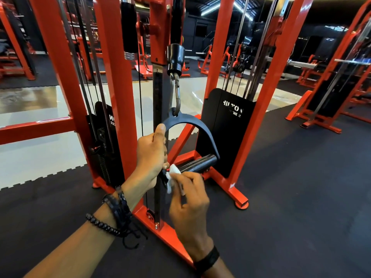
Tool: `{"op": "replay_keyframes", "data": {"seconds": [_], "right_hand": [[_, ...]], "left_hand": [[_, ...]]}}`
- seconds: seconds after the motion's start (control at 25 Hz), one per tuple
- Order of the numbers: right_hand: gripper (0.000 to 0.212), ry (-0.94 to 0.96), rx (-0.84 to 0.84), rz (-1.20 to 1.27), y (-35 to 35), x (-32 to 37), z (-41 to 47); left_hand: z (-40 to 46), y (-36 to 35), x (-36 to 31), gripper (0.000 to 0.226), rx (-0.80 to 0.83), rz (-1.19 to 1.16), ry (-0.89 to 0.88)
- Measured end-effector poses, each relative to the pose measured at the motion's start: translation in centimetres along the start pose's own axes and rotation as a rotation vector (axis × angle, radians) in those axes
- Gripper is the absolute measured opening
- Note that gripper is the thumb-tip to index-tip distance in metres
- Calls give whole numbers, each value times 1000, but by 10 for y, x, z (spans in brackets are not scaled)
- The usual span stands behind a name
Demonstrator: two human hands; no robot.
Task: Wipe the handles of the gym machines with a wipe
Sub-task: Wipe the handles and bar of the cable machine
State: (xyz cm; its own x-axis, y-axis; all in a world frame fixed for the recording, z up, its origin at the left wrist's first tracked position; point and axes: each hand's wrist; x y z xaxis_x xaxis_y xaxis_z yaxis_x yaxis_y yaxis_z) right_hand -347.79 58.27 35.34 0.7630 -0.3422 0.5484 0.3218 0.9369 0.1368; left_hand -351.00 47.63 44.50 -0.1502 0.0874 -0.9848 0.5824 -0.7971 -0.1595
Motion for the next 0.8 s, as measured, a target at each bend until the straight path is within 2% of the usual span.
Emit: {"op": "replay_keyframes", "data": {"seconds": [0.08, 0.2, 0.28, 0.36, 0.48, 0.56, 0.72, 0.8], "right_hand": [[12, -28, -98, -59, 9, -23, 20], [11, -220, -305, -135, 29, -62, 57], [11, -275, -353, -130, 28, -62, 56], [13, -217, -302, -89, 14, -37, 31], [8, -71, -138, -12, -2, -1, -18], [10, -59, -143, 8, -2, -8, -16], [9, -311, -410, -5, 13, -56, 33], [9, -435, -477, 28, 15, -72, 44]], "left_hand": [[-2, 1, -1, 46, 2, -11, 7], [-4, -2, -2, 48, -2, 9, 2], [-4, -3, -1, 47, -6, 3, 4], [-3, -2, -1, 47, -9, -2, 8], [-2, -2, 0, 47, -2, -1, 18], [-3, -2, -1, 47, 1, -22, 27], [-7, -5, -2, 46, -4, -26, 23], [-7, -7, -2, 47, -8, -18, 17]]}}
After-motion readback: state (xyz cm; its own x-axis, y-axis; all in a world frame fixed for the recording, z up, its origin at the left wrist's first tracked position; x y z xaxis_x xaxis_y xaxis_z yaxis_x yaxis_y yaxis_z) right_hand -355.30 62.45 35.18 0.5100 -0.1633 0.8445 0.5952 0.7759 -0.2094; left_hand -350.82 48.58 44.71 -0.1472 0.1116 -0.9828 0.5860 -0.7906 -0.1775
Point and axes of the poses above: each hand's wrist, its own z-axis towards the middle knuckle, its own y-axis out of the back of the hand, x = y × z, and after that the axes turned 7 degrees about -x, right-handed
